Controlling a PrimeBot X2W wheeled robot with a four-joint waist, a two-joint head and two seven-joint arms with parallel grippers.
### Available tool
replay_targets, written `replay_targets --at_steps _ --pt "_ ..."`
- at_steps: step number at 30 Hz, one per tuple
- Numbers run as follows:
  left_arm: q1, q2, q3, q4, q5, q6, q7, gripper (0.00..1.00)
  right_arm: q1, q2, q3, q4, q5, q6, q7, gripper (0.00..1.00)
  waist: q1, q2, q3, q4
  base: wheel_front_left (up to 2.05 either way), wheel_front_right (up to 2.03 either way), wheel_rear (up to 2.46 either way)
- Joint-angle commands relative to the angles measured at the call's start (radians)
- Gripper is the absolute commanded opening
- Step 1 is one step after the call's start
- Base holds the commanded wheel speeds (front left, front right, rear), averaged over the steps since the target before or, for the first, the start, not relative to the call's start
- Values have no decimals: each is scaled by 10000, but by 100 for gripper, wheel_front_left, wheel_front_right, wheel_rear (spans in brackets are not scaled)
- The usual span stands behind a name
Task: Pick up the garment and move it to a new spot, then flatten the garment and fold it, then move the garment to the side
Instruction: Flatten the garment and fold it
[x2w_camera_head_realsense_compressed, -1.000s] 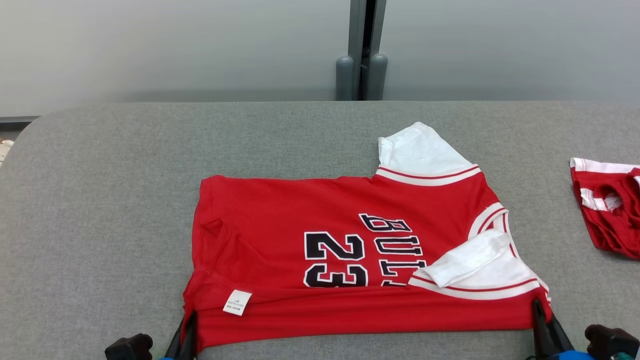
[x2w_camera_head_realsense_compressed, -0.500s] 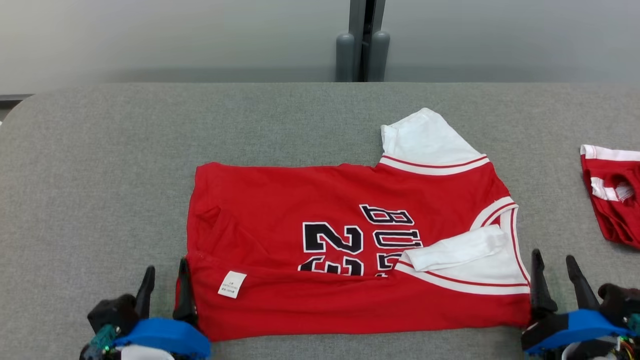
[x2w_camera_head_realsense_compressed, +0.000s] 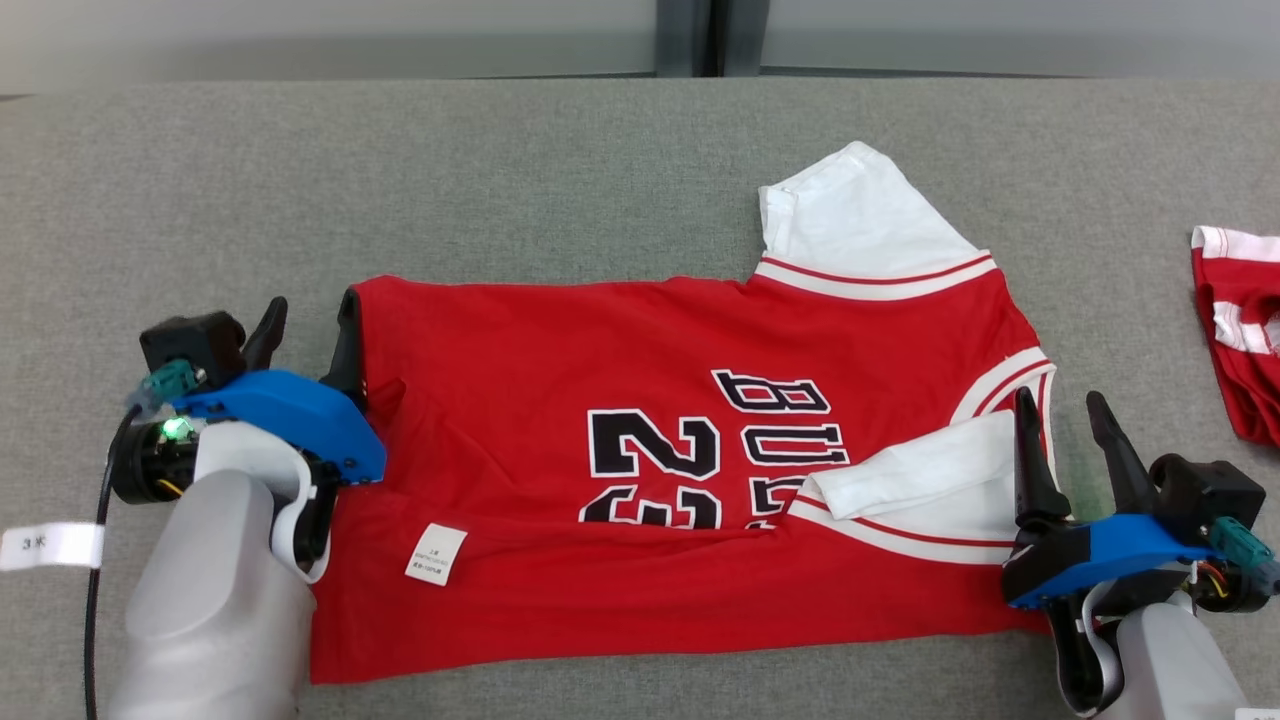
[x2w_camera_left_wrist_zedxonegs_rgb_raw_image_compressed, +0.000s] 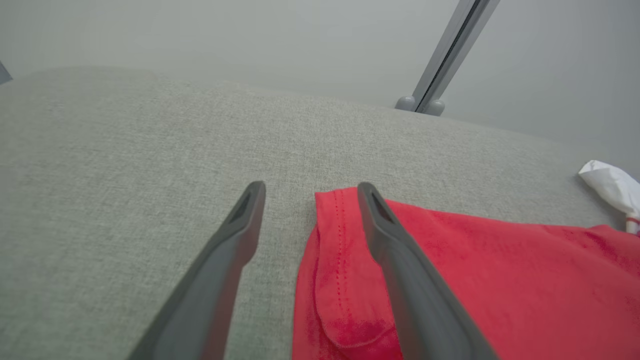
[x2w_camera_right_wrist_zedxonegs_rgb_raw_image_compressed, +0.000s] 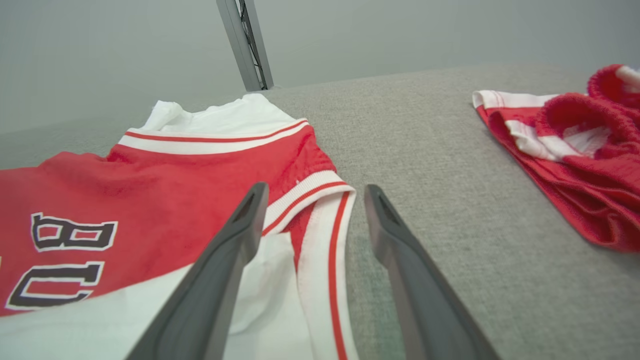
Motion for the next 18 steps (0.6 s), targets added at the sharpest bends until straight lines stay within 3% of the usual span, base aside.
replay_targets --at_steps 1,14,15,17,18 --pt "-319 136 -115 266 -53 -77 199 100 -193 -29 44 27 -76 0 -20 100 -1 0 99 -27 0 0 0" --pt "-1563 638 -1842 1923 -1338 -67 994 100 -1250 -323 643 358 -323 0 -18 100 -1 0 862 -293 0 0 0" --pt "-1588 639 -1929 2000 -1414 -58 963 92 -1430 -410 730 445 -345 0 33 100 -1 0 907 -277 0 0 0" --pt "-1684 687 -2165 2125 -1469 -55 854 0 -1885 -677 861 704 -391 0 390 100 -1 0 995 -214 0 0 0" --pt "-1726 679 -2261 2157 -1509 -55 786 0 -2131 -778 904 852 -342 0 629 100 -1 0 1041 -180 0 0 0"
